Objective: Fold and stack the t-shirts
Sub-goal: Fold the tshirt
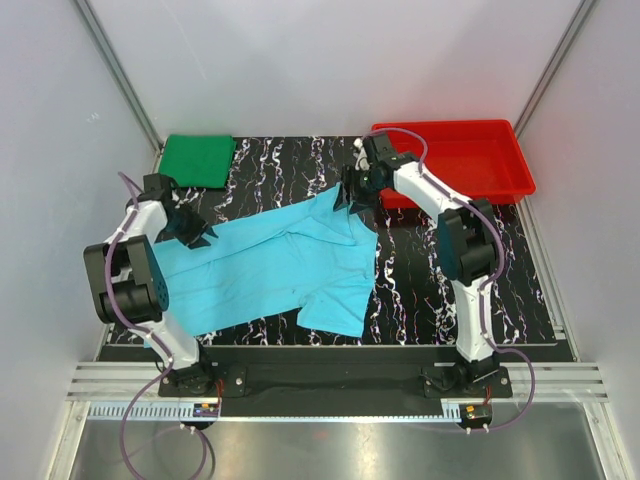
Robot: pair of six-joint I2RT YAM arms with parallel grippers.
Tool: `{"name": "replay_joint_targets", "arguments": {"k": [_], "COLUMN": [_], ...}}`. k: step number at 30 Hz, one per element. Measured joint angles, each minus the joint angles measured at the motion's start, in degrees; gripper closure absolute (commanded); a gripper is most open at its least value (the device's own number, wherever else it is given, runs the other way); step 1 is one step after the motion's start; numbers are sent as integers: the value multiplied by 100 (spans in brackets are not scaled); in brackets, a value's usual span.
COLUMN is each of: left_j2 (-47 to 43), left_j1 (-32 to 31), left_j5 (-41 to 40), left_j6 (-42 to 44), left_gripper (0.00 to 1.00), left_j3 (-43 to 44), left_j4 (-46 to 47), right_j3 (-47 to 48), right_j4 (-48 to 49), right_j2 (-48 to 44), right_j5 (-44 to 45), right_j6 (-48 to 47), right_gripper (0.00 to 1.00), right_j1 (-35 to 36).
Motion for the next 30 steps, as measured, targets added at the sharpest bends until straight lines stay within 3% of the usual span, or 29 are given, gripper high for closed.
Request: {"name": "replay_joint_targets", "arguments": {"k": [8, 13, 19, 30], "left_j2": [-310, -446, -848, -990], "left_j1": [-629, -638, -629, -627], "left_j5": [518, 629, 658, 686], "left_j6": [35, 42, 105, 273], "left_gripper": [62, 62, 62, 62], "left_j3": [-557, -835, -922, -973], "left_j4": [289, 267, 188, 94], "right_j3": [363, 892, 1725, 2212], "right_j4": [-44, -28, -160, -363], "right_j2": [481, 981, 1644, 2022], "right_j5": [-586, -656, -542, -439], "right_j6": [-256, -302, -319, -313], "right_gripper": [36, 36, 47, 59], "right_j1": [542, 715, 719, 758]}}
